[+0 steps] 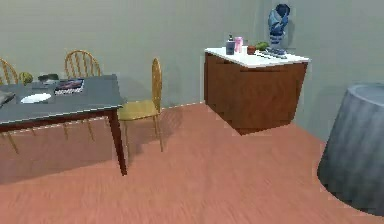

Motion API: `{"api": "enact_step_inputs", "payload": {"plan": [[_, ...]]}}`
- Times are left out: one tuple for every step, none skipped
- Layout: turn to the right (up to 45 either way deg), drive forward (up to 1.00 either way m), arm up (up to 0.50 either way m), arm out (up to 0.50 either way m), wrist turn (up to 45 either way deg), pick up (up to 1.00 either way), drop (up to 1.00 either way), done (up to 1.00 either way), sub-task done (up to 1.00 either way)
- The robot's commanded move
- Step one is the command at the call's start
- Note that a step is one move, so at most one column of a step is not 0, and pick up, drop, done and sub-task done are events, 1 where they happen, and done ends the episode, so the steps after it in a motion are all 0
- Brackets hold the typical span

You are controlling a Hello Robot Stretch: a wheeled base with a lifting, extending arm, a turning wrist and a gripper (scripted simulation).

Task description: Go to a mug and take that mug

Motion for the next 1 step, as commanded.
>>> {"api": "enact_step_inputs", "payload": {"plan": [[0.0, 1.00, 0.00, 0.00, 0.0, 0.00, 0.00, 0.00, 0.00]]}}
